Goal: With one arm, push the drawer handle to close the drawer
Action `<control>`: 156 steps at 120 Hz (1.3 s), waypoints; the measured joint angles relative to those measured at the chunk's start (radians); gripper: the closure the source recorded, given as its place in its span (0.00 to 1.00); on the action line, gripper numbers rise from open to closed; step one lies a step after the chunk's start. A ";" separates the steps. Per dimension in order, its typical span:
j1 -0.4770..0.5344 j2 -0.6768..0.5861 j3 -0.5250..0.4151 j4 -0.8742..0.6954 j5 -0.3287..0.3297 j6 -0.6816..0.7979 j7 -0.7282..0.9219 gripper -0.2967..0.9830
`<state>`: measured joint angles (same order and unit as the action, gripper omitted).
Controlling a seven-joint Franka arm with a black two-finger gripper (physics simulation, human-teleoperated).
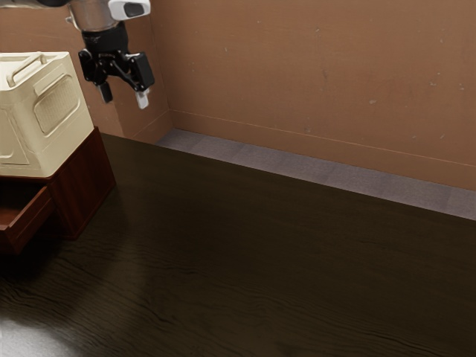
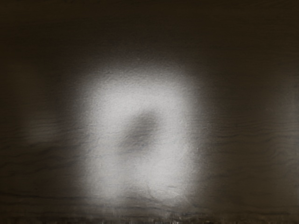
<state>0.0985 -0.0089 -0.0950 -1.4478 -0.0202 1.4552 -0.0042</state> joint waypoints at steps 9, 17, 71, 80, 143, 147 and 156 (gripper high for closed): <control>0.003 -0.001 -0.001 0.003 -0.002 -0.021 -0.004 0.23; 0.006 0.000 -0.001 0.003 -0.003 -0.034 -0.007 0.23; 0.090 -0.199 0.003 0.064 -0.031 -0.111 -0.027 0.23; 0.168 -0.402 0.010 -0.147 -0.026 -0.127 -0.030 0.23; 0.405 -1.085 0.091 -1.222 0.057 0.081 -0.098 0.24; 0.405 -1.087 0.094 -1.252 0.058 0.106 -0.103 0.24; 0.406 -1.087 0.107 -1.291 0.063 0.154 -0.110 0.29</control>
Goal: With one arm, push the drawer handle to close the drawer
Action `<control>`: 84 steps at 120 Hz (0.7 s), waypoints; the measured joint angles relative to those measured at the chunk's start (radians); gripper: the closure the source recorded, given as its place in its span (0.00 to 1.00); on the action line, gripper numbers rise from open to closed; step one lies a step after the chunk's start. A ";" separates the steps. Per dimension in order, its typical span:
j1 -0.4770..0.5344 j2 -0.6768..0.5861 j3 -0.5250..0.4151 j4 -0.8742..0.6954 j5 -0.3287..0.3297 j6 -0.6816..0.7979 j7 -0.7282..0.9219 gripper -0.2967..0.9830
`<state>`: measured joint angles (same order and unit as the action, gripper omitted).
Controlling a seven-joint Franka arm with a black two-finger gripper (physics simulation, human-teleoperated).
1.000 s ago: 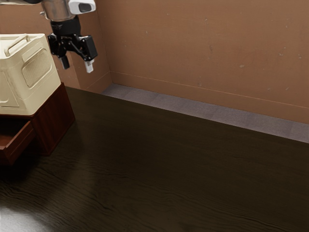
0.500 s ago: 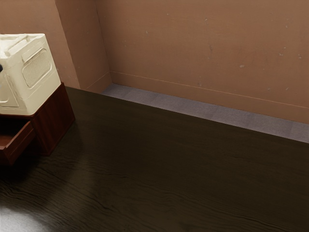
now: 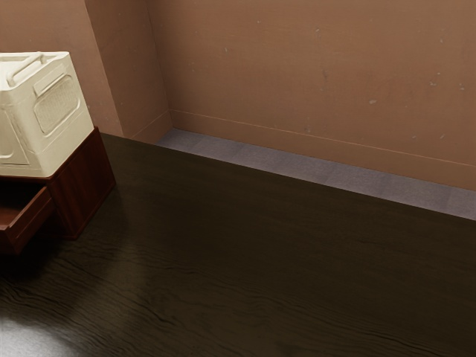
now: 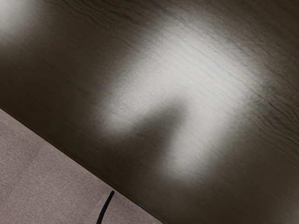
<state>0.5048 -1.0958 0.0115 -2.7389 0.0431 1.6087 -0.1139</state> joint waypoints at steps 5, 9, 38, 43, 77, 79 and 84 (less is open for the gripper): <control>0.000 0.002 0.033 -0.007 0.013 0.020 -0.001 0.32; 0.001 0.006 0.092 -0.010 0.038 0.034 0.001 0.36; 0.168 0.130 0.326 -0.007 0.154 0.157 0.060 0.59; 0.198 0.146 0.337 -0.004 0.164 0.178 0.073 0.62; 0.279 0.336 0.408 0.107 0.272 0.263 0.210 0.79; 0.281 0.342 0.407 0.109 0.282 0.272 0.217 0.80; 0.277 0.351 0.404 0.111 0.312 0.290 0.233 0.81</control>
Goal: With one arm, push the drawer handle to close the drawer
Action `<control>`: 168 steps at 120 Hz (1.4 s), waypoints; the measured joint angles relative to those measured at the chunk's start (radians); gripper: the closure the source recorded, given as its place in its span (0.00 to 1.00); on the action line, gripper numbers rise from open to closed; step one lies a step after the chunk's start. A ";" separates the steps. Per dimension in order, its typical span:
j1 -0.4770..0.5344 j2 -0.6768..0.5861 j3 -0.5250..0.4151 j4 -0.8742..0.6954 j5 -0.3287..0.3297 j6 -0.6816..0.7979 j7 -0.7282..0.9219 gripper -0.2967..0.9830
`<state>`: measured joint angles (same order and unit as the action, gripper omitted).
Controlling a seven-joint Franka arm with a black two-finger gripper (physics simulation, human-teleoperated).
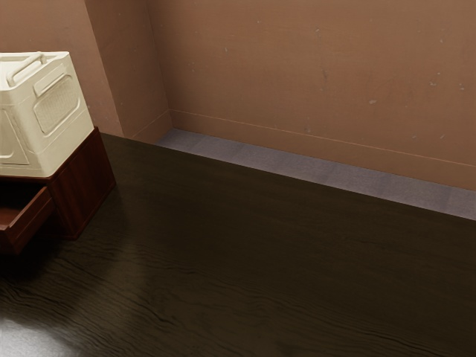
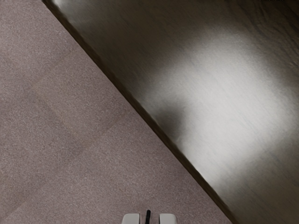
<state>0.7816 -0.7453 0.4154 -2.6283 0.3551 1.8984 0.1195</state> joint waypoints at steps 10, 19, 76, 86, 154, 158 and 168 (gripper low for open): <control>-0.016 0.005 -0.026 0.001 0.053 0.030 0.032 0.82; -0.015 0.008 -0.002 0.004 0.080 0.045 0.070 0.83; -0.035 0.337 0.004 0.213 0.075 0.157 0.377 0.84; -0.039 0.343 0.002 0.207 0.075 0.201 0.446 0.84; -0.086 0.394 -0.029 0.156 0.043 0.488 0.769 0.85; -0.092 0.395 -0.030 0.157 0.031 0.486 0.781 0.85; -0.103 0.396 -0.030 0.159 -0.006 0.472 0.810 0.85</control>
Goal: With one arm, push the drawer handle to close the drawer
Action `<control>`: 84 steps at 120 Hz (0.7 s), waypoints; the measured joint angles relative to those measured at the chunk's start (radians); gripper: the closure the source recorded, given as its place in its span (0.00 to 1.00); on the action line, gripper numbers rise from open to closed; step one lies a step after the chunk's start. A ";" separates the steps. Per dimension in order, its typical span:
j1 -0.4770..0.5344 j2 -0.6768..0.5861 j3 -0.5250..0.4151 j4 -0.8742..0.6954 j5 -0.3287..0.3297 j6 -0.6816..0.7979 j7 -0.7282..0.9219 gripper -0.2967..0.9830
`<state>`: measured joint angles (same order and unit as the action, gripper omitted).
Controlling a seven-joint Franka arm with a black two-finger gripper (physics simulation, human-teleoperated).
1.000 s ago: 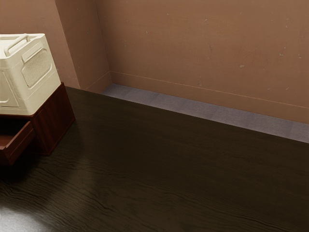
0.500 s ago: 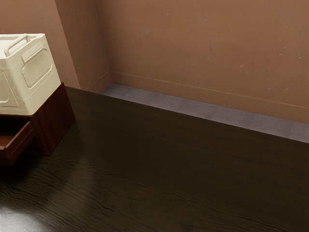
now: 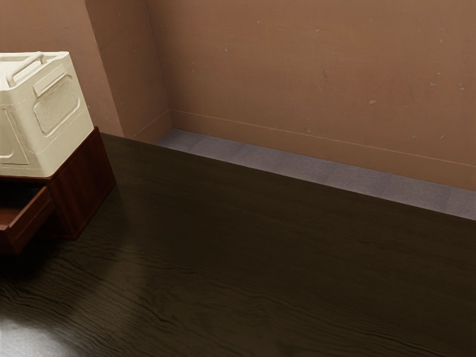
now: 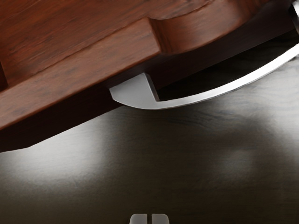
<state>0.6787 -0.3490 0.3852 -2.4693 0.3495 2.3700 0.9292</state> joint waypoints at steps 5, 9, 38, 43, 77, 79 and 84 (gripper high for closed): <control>-0.007 0.004 0.000 0.002 -0.016 -0.010 0.013 0.85; -0.015 0.011 0.000 0.006 -0.025 -0.019 0.023 0.85; -0.060 0.063 0.001 0.026 -0.088 -0.088 0.081 0.85; -0.061 0.073 0.001 0.031 -0.096 -0.094 0.089 0.85; -0.089 0.103 0.000 0.040 -0.119 -0.113 0.135 0.85; -0.090 0.105 0.000 0.041 -0.120 -0.113 0.137 0.85; -0.090 0.109 0.000 0.044 -0.121 -0.113 0.143 0.85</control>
<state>0.5883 -0.2398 0.3851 -2.4248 0.2280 2.2570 1.0719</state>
